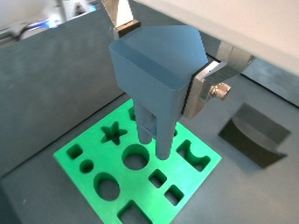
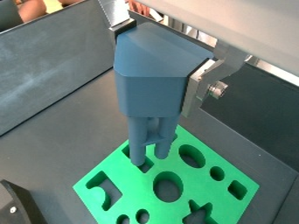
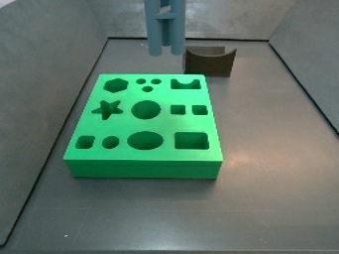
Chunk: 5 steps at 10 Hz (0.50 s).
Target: Insert the 3 prong object.
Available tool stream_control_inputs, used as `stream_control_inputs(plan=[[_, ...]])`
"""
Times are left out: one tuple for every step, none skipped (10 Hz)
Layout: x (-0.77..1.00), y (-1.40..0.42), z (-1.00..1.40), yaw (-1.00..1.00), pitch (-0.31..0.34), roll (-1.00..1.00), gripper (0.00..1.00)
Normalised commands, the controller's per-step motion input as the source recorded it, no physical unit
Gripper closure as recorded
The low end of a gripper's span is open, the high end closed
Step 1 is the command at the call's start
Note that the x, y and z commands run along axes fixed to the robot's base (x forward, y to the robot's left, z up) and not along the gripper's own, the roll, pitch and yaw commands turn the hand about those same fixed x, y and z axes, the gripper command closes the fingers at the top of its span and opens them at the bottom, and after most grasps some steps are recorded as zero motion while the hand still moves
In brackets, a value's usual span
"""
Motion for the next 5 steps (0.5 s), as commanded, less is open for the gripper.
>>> stream_control_inputs(plan=[[0.16, 0.08, -0.65, -0.92, 0.000, 0.05, 1.00], [0.00, 0.23, -0.68, -0.85, 0.000, 0.00, 1.00], [0.00, 0.37, -0.71, -0.72, 0.000, 0.00, 1.00], [0.00, 0.57, -0.67, -0.30, -0.077, -0.20, 1.00], [-0.11, 0.80, -0.31, 0.00, -0.149, -0.44, 1.00]])
